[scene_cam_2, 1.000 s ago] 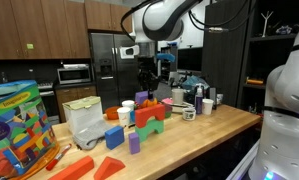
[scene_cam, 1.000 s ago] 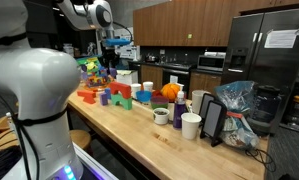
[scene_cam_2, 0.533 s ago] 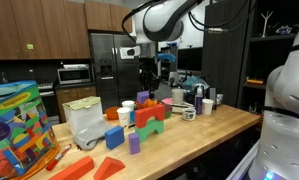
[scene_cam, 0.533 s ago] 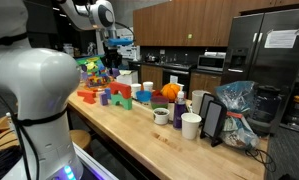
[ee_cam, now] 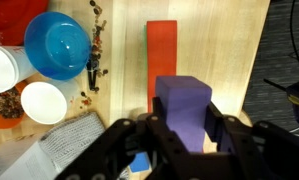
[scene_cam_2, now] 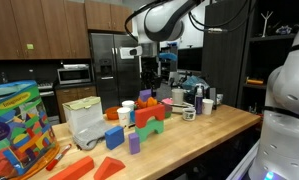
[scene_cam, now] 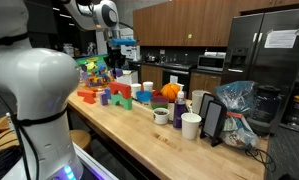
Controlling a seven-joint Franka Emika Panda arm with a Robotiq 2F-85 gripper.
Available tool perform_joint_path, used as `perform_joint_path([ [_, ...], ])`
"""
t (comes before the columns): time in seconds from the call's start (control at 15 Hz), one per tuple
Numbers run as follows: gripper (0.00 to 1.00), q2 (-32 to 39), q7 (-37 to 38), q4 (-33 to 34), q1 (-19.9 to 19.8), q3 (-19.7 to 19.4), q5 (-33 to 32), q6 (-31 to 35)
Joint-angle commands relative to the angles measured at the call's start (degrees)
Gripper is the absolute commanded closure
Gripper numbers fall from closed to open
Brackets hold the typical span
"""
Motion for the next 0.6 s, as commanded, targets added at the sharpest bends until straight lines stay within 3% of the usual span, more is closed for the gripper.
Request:
perform_joint_path([
  [0.0, 0.84, 1.18, -0.79, 1.35, -0.89, -0.88, -0.21, -1.0],
  [0.53, 0.84, 2.58, -2.64, 0.49, -1.86, -2.31, 0.84, -0.37],
])
